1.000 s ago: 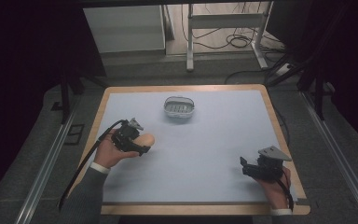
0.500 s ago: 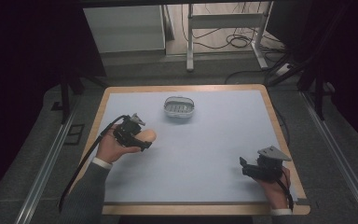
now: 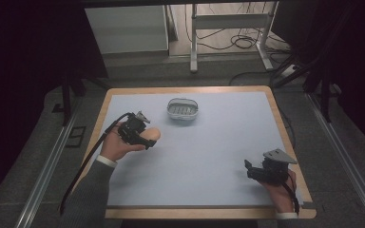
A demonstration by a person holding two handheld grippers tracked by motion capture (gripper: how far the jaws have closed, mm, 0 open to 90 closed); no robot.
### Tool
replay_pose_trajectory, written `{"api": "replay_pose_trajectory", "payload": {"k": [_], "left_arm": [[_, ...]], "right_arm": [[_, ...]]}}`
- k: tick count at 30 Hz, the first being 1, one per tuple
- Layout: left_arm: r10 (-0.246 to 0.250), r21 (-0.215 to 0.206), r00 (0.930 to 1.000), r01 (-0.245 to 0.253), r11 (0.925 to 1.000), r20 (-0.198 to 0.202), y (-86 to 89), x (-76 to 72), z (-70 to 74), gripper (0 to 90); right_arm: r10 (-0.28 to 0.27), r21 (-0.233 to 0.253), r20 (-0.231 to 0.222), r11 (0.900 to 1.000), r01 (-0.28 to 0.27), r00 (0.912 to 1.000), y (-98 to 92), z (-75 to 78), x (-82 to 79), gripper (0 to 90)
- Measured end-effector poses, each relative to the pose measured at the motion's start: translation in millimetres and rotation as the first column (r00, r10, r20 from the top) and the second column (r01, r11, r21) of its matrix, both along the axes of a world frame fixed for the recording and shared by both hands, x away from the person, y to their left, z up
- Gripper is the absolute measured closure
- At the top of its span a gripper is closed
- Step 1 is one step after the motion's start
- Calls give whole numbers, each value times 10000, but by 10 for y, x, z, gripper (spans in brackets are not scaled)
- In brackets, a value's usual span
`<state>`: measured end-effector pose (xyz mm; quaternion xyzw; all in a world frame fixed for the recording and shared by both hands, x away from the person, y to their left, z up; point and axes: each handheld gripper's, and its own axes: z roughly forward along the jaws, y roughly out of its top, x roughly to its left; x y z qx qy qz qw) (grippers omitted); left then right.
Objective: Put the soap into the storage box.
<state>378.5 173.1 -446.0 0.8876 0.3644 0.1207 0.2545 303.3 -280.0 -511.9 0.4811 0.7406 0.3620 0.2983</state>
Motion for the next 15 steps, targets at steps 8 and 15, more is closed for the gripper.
{"api": "replay_pose_trajectory", "payload": {"k": [8,15], "left_arm": [[-169,41,9999,169,9998,16,-47,56,28,319],[-165,52,9999,165,9999,18,-101,106,7,319]], "right_arm": [[21,-10,-26,10000,-21,10000,-1,-4,2,76],[21,-52,-42,10000,-21,10000,1,-9,5,76]]}}
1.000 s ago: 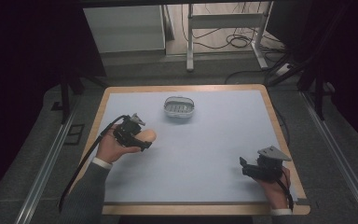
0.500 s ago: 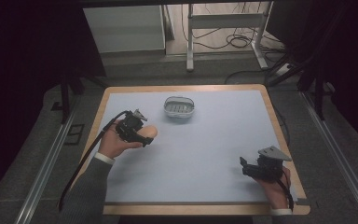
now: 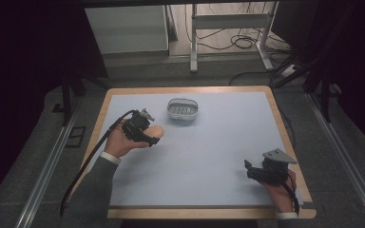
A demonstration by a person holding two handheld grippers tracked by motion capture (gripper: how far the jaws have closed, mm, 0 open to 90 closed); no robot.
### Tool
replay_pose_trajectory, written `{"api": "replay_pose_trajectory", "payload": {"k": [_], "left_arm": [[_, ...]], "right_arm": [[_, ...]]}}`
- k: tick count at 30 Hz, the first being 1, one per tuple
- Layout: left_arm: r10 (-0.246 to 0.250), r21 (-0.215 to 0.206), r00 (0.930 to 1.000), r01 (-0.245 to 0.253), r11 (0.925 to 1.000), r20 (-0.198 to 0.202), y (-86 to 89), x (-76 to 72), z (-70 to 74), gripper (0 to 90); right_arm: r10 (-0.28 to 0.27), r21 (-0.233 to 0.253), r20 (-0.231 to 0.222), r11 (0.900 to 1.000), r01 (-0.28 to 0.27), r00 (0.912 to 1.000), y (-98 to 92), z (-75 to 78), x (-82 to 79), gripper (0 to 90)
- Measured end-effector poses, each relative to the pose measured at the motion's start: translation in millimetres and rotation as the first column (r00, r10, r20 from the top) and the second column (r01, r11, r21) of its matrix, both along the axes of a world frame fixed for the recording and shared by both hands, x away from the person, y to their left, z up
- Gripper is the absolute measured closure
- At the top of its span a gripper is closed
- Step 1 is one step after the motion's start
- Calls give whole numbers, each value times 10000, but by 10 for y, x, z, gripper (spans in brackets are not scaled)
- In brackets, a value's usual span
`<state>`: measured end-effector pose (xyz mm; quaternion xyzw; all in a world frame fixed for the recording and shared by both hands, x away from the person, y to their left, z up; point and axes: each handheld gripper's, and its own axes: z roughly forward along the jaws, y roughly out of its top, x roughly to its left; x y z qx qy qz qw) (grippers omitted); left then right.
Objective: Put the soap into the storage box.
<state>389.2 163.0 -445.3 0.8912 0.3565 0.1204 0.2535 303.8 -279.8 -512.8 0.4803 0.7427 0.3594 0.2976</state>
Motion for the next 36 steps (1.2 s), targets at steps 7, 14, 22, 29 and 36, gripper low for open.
{"api": "replay_pose_trajectory", "payload": {"k": [7,14,22,29,36], "left_arm": [[-116,46,9999,115,9999,54,-62,58,29,320],[-194,98,9998,194,9998,-64,-116,166,44,320],[-213,58,9996,214,9998,-164,-169,301,21,320],[-166,20,9996,166,9999,-231,-197,415,0,321],[-189,-41,9995,188,9998,-252,-232,501,9,321]], "right_arm": [[-34,-19,-16,10000,34,10000,-7,-3,0,76],[15,-27,-7,10000,-15,10000,6,-7,2,77],[-5,-26,-8,10000,5,10000,2,-9,3,76],[-21,-38,35,10000,21,10000,-5,0,4,76],[-12,-39,23,10000,12,10000,4,-6,6,76]]}}
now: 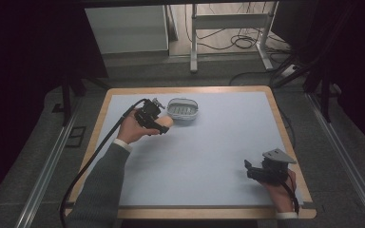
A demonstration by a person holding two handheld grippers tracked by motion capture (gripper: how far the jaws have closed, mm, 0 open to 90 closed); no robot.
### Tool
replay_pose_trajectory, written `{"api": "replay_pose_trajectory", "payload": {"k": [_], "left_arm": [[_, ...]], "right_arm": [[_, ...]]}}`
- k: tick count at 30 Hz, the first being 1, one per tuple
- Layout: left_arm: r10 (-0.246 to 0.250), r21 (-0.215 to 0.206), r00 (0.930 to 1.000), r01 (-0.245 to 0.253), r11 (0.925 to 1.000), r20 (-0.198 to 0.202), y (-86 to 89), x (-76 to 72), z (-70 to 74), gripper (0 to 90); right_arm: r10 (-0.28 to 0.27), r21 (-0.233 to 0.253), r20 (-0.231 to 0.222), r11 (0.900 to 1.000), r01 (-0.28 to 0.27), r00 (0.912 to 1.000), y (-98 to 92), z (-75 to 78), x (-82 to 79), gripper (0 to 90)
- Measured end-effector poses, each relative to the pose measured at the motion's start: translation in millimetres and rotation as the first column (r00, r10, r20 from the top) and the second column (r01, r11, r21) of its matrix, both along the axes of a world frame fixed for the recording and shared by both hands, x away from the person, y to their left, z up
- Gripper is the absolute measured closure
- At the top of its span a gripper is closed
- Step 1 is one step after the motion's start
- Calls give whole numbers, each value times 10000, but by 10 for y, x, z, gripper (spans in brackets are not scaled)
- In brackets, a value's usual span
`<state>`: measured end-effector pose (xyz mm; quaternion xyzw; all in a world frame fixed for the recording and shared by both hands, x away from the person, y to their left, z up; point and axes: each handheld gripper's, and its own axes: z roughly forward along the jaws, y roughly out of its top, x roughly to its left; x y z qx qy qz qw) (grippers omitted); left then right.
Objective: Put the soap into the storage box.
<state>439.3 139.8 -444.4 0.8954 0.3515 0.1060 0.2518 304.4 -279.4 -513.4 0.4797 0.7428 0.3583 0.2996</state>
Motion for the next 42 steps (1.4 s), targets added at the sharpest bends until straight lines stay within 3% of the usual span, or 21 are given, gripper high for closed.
{"api": "replay_pose_trajectory", "payload": {"k": [23,42], "left_arm": [[-86,44,9998,87,10000,-155,-136,242,3,322],[-477,236,9986,482,9986,-235,-395,537,17,322]], "right_arm": [[-44,-58,71,10000,45,10000,-7,6,0,77],[-73,-8,89,10000,73,9999,-36,8,10,76]]}}
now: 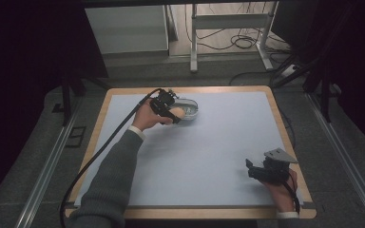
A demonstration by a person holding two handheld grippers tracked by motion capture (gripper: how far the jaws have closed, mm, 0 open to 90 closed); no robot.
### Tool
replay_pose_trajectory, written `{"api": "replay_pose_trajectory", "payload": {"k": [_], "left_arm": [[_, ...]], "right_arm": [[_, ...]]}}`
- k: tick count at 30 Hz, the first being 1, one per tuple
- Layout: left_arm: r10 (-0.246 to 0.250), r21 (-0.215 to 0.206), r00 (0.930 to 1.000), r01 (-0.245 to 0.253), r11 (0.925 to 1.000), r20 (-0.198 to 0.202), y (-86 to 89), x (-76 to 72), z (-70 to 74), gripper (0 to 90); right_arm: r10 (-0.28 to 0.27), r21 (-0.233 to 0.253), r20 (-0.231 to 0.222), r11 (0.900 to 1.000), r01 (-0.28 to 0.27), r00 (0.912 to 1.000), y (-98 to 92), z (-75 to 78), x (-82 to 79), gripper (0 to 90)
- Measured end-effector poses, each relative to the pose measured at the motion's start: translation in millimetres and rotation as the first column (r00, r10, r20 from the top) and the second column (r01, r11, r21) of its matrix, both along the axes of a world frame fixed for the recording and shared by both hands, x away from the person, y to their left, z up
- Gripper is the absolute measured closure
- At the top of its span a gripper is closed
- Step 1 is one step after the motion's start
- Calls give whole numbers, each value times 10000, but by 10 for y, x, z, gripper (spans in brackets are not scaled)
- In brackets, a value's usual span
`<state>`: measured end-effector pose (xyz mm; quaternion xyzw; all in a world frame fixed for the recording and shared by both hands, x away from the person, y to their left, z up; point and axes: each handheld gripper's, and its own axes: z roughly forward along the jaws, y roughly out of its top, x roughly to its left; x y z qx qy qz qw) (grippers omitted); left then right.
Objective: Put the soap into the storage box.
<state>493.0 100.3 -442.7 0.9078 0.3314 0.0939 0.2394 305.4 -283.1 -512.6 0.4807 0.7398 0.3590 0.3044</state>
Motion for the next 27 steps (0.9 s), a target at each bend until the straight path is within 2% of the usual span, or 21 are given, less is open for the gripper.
{"api": "replay_pose_trajectory", "payload": {"k": [12,25,27], "left_arm": [[-200,246,9997,203,9995,-130,-105,247,-20,322],[-256,163,9993,260,9995,-288,-198,491,-51,323],[-272,266,9991,281,9993,-328,-224,542,-58,323]], "right_arm": [[-76,-10,-35,10000,76,10000,-22,-6,7,76],[-142,7,-79,9999,142,9999,-42,-14,20,77],[-134,-13,-52,9999,134,9999,-45,-10,19,77]]}}
